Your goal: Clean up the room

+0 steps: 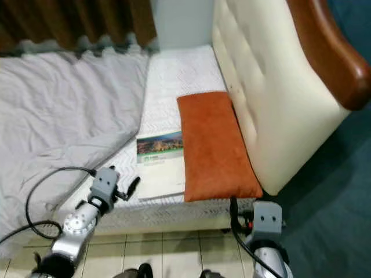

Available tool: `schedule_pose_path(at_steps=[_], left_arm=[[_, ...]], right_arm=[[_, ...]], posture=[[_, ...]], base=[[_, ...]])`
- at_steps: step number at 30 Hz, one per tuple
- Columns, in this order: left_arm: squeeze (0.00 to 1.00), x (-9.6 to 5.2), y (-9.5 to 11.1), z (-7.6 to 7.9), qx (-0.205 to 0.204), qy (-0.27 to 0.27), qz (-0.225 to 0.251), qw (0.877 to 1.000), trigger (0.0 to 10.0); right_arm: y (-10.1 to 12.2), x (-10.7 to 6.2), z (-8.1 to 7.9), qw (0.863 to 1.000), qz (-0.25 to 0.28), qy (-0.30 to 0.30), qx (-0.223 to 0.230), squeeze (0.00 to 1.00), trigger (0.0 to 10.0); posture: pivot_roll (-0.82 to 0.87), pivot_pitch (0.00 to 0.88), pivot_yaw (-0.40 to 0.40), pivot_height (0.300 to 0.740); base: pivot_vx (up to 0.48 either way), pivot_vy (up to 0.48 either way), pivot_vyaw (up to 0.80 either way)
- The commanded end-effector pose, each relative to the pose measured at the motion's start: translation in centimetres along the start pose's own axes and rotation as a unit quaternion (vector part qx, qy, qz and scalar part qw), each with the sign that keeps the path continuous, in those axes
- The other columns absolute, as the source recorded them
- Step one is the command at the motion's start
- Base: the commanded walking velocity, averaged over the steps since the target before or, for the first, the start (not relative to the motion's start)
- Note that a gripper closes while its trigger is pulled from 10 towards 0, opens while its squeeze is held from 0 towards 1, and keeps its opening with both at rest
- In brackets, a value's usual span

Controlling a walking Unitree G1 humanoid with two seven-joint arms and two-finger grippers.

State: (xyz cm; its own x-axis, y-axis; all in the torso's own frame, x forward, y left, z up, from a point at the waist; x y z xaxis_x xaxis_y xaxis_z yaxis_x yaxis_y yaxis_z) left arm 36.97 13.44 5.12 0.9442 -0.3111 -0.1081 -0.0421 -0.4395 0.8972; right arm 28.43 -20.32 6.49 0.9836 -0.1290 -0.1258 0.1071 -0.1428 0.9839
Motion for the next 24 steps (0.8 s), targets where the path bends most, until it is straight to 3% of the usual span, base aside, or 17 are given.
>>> schedule_pose_path(at_steps=[1, 3, 6, 8, 9, 14, 20, 24], left_arm=[[1.0, -0.5, 0.7, -0.6, 0.0, 0.017, 0.015, 1.0, 10.0], [1.0, -3.4, 0.6, 0.3, -0.012, 0.034, 0.025, 0.999, 10.0], [1.0, -7.0, 1.0, -1.6, -0.024, 0.089, 0.026, 0.995, 10.0], [1.0, -7.4, 1.1, -2.0, -0.026, 0.095, 0.025, 0.995, 10.0], [0.03, -7.6, 1.5, -2.3, -0.045, 0.103, 0.027, 0.993, 10.0], [0.0, -5.6, 1.9, -2.5, -0.076, 0.116, 0.03, 0.99, 10.0], [0.0, -5.2, 1.9, -1.9, -0.088, 0.1, 0.002, 0.991, 10.0], [0.0, -5.1, 0.5, -2.0, -0.092, 0.101, -0.026, 0.99, 10.0]], right_arm=[[-1.3, -0.1, 0.5, 1.0, -0.019, -0.009, 0.008, 0.0, 10.0], [-1.3, 0.3, 0.8, 1.0, -0.015, -0.014, 0.009, 0.0, 10.0], [-1.4, -0.7, 2.4, 0.999, -0.003, -0.042, 0.017, 0.0, 10.0], [-1.5, -1.0, 2.6, 0.999, -0.002, -0.044, 0.017, 0.0, 10.0], [-1.8, -1.4, 2.8, 0.999, -0.003, -0.045, 0.022, 0.0, 10.0], [-1.3, 0.3, 1.3, 1.0, 0.01, -0.016, 0.023, 0.0, 10.0], [-0.4, 1.9, 0.5, 0.999, 0.025, 0.006, 0.022, 0.0, 10.0], [-0.2, 2.3, 0.3, 0.999, 0.026, 0.012, 0.022, 0.0, 10.0]], posture=[[-0.05, 0.0, 0.016, 0.74], [-0.04, 0.0, 0.011, 0.74], [-0.01, 0.0, -0.013, 0.74], [-0.01, 0.0, -0.013, 0.74], [0.0, 0.0, -0.015, 0.74], [0.0, 0.0, -0.025, 0.74], [0.01, 0.0, -0.032, 0.74], [0.0, 0.0, -0.036, 0.74]], base=[[0.0, 0.0, 0.0], [0.0, 0.0, 0.0], [0.0, 0.0, 0.0], [0.0, 0.0, 0.0], [0.0, 0.0, 0.0], [0.0, 0.0, 0.0], [0.0, 0.312, 0.0], [0.0, 0.458, 0.0]])
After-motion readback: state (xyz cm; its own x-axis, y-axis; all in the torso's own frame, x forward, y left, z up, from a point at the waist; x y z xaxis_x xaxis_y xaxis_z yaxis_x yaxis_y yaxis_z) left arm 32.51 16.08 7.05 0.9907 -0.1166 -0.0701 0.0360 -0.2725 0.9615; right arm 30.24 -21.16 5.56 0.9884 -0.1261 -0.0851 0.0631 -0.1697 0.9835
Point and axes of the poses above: a point about 5 cm out from each wrist's last joint towards the gripper, its own x axis pointing out of the wrist towards the gripper, its own y axis along the axis of the wrist's last joint, z = x × y, the point moved 6 cm from there along x, pointing out of the wrist towards the gripper, and after that the axes turned 11 degrees about x, right-handed, at the moved point
